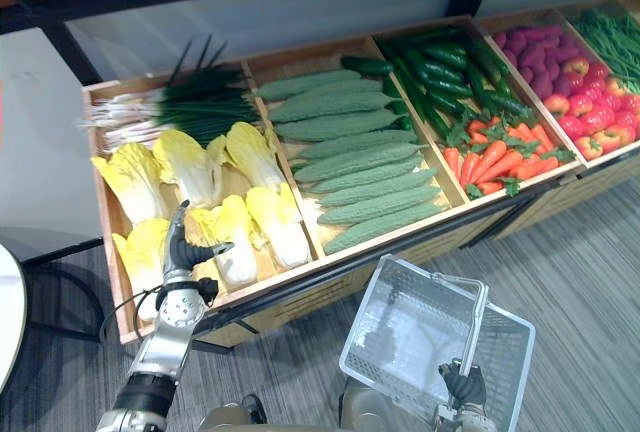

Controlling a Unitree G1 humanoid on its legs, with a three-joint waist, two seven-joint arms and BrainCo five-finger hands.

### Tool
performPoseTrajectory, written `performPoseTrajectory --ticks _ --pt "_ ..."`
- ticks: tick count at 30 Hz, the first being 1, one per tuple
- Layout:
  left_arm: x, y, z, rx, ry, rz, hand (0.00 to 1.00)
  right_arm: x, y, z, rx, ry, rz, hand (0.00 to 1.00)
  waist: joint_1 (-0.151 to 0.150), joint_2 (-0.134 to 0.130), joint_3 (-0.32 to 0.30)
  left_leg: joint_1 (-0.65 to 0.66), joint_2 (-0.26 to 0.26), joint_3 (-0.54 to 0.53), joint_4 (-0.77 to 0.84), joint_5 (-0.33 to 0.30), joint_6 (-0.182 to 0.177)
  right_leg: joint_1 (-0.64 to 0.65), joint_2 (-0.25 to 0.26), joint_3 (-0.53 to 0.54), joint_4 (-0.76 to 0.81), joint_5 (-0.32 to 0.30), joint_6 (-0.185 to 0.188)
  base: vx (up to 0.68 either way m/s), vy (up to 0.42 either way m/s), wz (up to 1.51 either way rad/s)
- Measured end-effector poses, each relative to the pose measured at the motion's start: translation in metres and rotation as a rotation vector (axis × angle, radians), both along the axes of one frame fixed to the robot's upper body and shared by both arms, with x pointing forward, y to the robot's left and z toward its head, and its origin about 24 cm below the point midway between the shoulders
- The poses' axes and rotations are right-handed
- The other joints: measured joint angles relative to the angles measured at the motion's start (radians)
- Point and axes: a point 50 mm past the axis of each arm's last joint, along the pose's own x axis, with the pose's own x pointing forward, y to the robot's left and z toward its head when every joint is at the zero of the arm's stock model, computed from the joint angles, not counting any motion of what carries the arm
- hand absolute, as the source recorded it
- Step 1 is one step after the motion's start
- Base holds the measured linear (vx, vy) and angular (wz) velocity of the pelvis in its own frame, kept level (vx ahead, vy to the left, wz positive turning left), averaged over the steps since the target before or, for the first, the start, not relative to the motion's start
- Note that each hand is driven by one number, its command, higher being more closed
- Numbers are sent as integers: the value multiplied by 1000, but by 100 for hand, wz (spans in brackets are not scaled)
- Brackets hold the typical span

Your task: Pick vegetable in the basket

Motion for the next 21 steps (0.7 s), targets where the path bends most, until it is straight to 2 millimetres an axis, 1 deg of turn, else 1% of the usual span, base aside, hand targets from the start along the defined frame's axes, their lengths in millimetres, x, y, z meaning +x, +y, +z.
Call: performPoseTrajectory --ticks 2,5,6,8,10,12,13,17,19,21 --pt "12 0 0 19 24 -4 0 11 4 8 -9 -47 31 100 -17 -7 36 -18 7 1 11 0 -1 -19 5 3 11 1 -2 -28 -37 -7" --pt "20 6 5 71 17 9 0 19 5 15 -15 -86 42 100 -17 -12 67 -23 20 9 25 -1 -2 -23 11 9 11 6 -9 -26 -20 -7" --pt "21 7 5 77 20 8 100 20 6 16 -15 -90 45 100 -17 -13 68 -28 22 10 30 -1 -2 -28 16 11 13 7 -10 -36 -28 -7" --pt "28 3 11 86 3 2 100 24 6 19 -18 -111 50 100 3 -13 74 -42 32 18 41 -4 -2 -49 21 16 21 10 -14 -45 -31 -9" --pt "31 4 12 95 7 8 100 28 8 23 -21 -132 62 100 12 -13 82 -48 39 23 52 -9 -4 -53 23 22 28 11 -15 -64 -12 -9" --pt "35 10 16 100 3 24 100 30 9 25 -23 -144 71 100 9 -15 92 -47 39 23 53 -9 -4 -53 24 25 27 11 -14 -79 -9 -4" --pt "38 12 19 102 -5 28 100 30 8 26 -27 -143 72 100 10 -11 99 -47 39 23 53 -10 -3 -54 23 25 27 12 -12 -59 -11 0" --pt "39 15 24 72 -35 36 100 30 6 27 -37 -147 71 100 10 -11 113 -46 36 20 45 -9 -3 -53 17 25 26 13 -9 -11 -3 1" --pt "36 17 29 46 -68 37 100 32 7 32 -42 -169 74 100 9 -10 122 -45 31 9 38 -8 -2 -51 15 23 27 13 -8 26 2 1" --pt "29 18 29 30 -85 36 100 33 5 34 -58 -173 75 100 8 -12 123 -34 20 4 30 -7 -3 -48 10 19 27 10 -3 106 22 7"
